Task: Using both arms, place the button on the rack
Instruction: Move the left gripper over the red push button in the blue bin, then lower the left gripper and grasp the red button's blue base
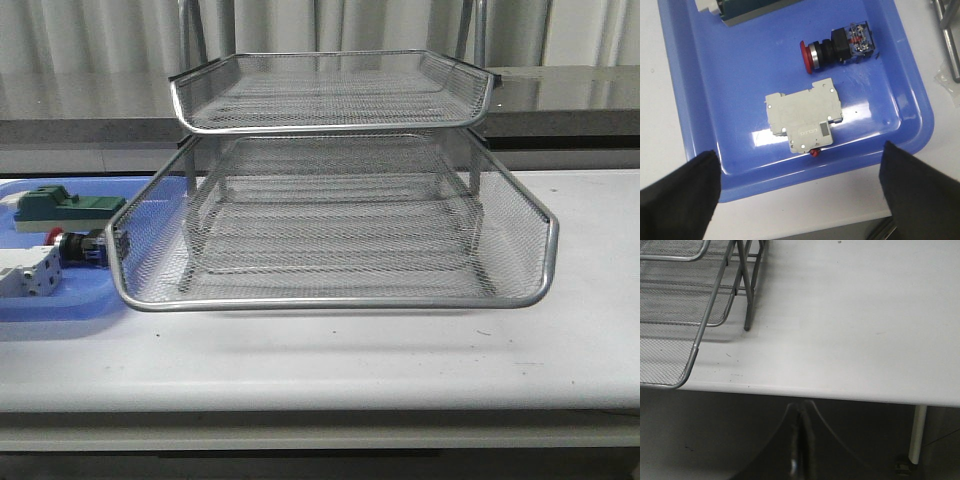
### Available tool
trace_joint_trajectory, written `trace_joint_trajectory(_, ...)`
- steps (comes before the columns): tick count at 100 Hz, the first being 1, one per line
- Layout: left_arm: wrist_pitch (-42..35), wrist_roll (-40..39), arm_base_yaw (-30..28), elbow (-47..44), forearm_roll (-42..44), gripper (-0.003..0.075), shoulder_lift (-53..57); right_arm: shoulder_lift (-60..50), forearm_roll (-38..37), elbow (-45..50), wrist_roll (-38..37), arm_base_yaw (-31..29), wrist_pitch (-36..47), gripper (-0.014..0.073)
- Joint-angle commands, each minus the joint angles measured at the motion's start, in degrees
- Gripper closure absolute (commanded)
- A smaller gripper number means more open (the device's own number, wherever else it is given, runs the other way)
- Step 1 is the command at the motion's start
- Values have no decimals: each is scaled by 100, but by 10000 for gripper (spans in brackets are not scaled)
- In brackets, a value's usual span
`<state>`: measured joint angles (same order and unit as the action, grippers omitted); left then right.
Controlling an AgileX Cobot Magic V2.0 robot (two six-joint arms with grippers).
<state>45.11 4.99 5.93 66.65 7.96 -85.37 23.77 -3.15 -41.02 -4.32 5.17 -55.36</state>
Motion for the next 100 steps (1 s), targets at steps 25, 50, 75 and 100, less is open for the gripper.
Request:
trace_joint_trajectory(25, -911, 1026, 29, 538, -54, 103, -188, 41, -63, -186, -25, -24, 362, 664)
trace_joint_trajectory(50, -42, 2786, 29, 1686, -644, 103, -1305, 41, -63, -186, -25, -24, 362, 664)
trace_joint_trajectory(75, 775, 4081, 29, 2917, -1186, 103, -2425, 41, -63, -186, -25, -24, 362, 664)
trace_joint_trajectory(100, 1137, 4584, 29, 3686, -1222, 103, -3182, 41, -63, -186, -25, -24, 362, 664)
